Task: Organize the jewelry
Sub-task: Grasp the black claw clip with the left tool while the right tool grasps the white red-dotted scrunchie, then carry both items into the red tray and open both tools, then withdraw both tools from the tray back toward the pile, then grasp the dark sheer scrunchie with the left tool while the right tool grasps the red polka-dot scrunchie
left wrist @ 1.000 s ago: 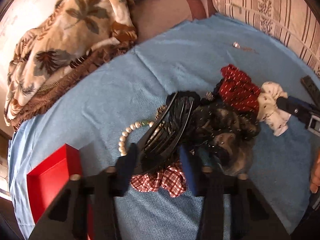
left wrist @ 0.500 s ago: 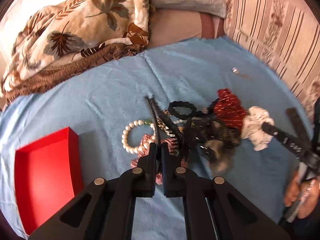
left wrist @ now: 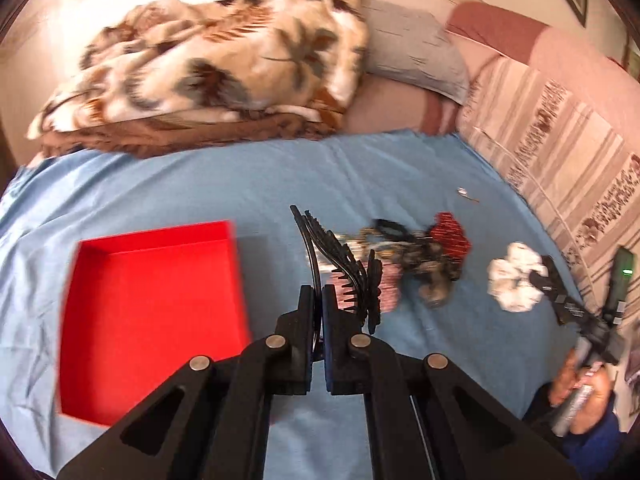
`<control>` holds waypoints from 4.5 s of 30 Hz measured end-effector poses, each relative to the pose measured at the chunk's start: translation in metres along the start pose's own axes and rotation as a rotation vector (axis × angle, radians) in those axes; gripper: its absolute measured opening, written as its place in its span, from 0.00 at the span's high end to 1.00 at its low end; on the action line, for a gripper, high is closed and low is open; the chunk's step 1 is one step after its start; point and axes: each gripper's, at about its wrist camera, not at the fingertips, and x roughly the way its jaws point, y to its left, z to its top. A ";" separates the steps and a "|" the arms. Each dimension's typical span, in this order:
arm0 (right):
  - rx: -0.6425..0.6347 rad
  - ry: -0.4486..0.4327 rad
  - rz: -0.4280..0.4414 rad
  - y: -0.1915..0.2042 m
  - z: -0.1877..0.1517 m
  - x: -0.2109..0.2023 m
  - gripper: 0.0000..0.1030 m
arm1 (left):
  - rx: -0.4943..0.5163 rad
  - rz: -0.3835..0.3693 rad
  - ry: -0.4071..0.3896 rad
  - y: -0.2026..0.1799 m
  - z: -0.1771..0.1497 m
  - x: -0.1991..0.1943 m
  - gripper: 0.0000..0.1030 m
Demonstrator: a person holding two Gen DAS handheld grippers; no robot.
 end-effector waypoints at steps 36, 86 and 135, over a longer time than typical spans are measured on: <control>-0.429 0.419 0.230 0.397 -0.065 0.219 0.75 | -0.487 0.063 0.021 0.278 -0.005 0.057 0.80; -0.150 0.228 -0.110 0.086 -0.038 -0.003 0.37 | -0.137 0.344 0.095 0.187 0.005 0.103 0.49; 0.043 0.294 0.263 0.000 0.054 0.145 0.91 | 0.012 -0.091 0.228 -0.141 0.001 0.164 0.85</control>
